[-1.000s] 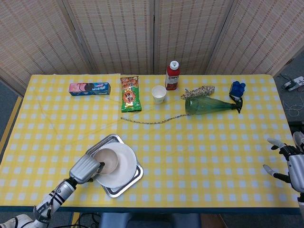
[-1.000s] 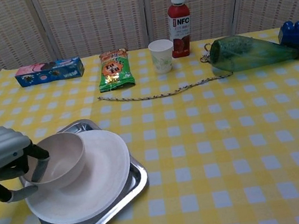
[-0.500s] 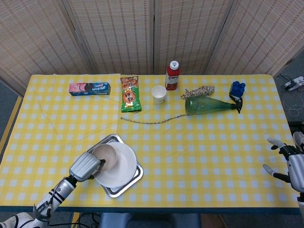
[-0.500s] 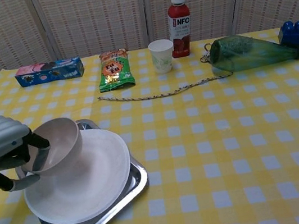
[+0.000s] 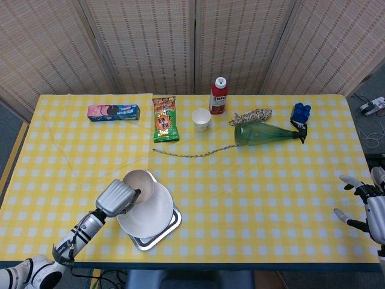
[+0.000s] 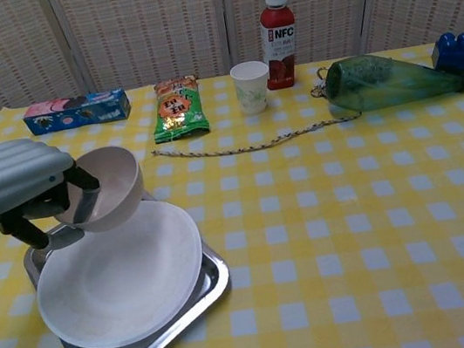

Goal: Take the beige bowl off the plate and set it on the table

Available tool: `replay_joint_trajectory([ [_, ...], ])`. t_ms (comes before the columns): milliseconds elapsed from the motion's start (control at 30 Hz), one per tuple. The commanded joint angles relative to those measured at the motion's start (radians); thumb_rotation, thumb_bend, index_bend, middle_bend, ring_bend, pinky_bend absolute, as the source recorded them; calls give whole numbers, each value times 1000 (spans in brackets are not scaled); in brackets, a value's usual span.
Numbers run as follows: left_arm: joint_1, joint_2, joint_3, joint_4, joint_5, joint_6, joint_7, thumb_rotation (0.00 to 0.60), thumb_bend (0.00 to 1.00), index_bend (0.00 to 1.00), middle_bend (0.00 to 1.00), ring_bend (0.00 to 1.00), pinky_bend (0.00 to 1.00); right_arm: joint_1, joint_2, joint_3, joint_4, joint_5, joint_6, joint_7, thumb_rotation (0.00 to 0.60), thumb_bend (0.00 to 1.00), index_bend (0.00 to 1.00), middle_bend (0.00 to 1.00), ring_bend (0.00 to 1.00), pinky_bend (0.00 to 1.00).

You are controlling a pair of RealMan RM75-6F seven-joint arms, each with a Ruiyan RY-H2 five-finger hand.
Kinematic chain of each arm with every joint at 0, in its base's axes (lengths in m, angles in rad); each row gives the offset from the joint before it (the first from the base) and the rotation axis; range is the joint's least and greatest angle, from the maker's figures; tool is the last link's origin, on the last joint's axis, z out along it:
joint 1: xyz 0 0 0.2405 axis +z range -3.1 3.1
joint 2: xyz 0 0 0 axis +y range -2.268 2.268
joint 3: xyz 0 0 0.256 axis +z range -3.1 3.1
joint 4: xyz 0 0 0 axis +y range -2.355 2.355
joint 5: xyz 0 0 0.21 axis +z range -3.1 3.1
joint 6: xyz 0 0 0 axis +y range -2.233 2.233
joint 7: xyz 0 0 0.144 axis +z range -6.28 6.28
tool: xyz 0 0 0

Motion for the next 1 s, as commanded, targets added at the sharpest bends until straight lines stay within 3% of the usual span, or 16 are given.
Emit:
replay_joint_trajectory([
  [33, -27, -12, -22, 4, -31, -27, 30, 600, 366, 766, 1000, 1000, 1000, -2, 1, 1, 1, 0, 3, 5, 600, 35, 248, 406, 432, 621],
  [300, -106, -54, -71, 37, -140, -98, 108, 600, 366, 765, 1000, 1000, 1000, -6, 5, 4, 7, 3, 12, 24, 600, 35, 248, 406, 432, 621],
  [1000, -260, -193, -104, 191, -327, -168, 208, 600, 366, 765, 1000, 1000, 1000, -11, 14, 15, 19, 16, 19, 65, 600, 35, 248, 406, 432, 621],
])
